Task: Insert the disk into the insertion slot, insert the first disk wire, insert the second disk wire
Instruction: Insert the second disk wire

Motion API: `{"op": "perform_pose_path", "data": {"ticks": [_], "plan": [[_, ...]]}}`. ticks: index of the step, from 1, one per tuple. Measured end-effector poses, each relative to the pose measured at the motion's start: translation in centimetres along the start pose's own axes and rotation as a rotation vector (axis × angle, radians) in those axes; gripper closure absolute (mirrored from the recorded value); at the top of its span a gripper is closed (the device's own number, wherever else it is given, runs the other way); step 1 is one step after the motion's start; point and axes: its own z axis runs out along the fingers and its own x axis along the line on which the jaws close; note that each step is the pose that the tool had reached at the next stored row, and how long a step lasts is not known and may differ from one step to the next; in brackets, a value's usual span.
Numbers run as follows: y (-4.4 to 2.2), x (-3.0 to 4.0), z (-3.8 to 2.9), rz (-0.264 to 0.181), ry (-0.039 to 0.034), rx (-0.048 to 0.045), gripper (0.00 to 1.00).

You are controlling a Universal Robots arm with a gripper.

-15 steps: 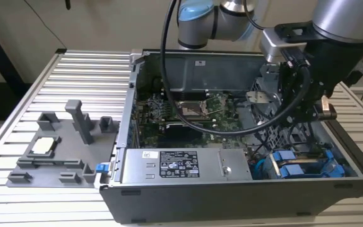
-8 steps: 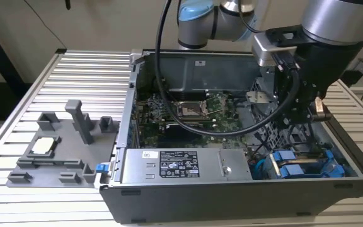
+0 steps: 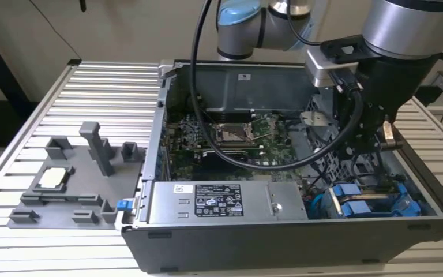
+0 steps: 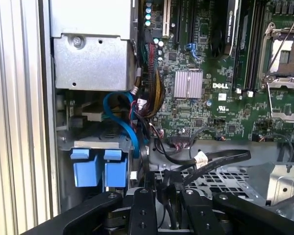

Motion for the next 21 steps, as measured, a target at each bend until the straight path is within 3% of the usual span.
{"op": "perform_pose_path", "data": {"ticks": [6, 8, 11, 21], "plan": [[0.01, 0.0, 0.0, -0.004, -0.0003, -0.0001, 0.73], [0.01, 0.0, 0.0, -0.005, -0.0004, -0.0001, 0.82], [0.01, -0.01, 0.0, -0.007, -0.0005, -0.0002, 0.84], [-0.03, 0.12, 0.0, -0.012, -0.0011, -0.0004, 0.84]]}}
